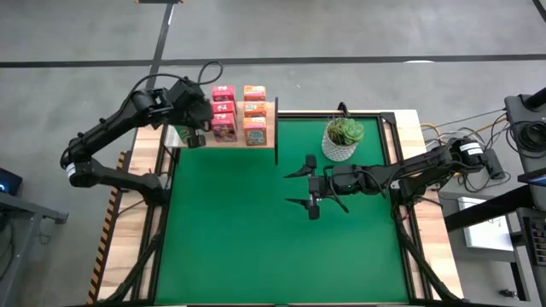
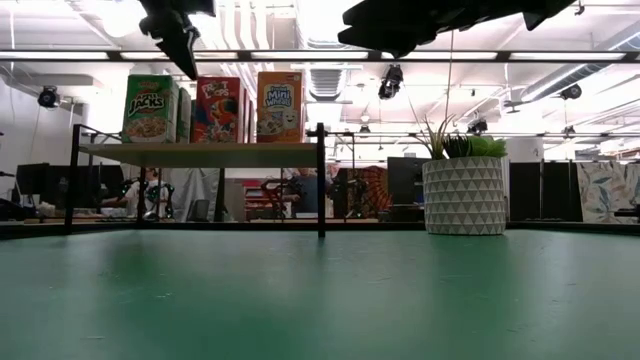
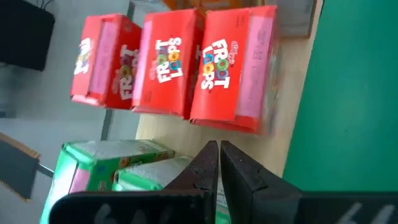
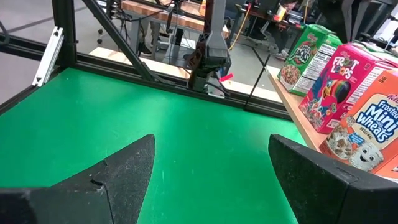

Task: Stack cereal on shelf
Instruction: Return to Home Position

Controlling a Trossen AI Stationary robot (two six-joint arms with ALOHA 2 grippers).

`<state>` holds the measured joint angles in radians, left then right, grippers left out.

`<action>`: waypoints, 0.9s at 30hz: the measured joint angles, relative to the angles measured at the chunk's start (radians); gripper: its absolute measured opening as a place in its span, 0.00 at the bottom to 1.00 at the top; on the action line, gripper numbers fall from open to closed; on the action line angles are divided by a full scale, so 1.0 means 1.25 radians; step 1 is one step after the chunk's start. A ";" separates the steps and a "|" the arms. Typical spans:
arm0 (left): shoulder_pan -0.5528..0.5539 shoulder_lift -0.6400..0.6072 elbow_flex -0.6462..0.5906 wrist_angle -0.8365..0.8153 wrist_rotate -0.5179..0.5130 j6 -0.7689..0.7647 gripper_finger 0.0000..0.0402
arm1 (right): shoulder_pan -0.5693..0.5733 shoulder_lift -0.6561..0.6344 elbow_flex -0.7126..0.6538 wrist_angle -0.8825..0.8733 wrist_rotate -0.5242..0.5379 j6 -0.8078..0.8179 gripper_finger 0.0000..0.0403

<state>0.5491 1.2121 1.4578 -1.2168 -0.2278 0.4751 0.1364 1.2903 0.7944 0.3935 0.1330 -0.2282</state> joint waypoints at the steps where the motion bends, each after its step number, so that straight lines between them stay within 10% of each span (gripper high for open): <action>1: -0.006 -0.010 0.000 -0.001 0.002 -0.021 0.00 | 0.000 0.000 0.000 0.000 0.000 -0.001 0.75; 8: -0.095 -0.174 -0.056 0.095 0.206 -0.168 0.00 | 0.000 0.000 -0.005 0.001 0.000 -0.027 0.75; 16: -0.341 -0.435 -0.351 0.490 0.225 -0.314 0.00 | -0.036 0.002 -0.009 0.075 -0.057 0.009 0.69; 27: -0.560 -0.590 -0.651 0.823 0.202 -0.290 0.00 | -0.167 0.003 0.022 0.026 0.014 0.055 0.26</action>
<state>-0.1506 0.4742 0.6438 -0.1887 0.0243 0.1120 -0.0725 1.2942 0.8223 0.4256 0.1504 -0.1600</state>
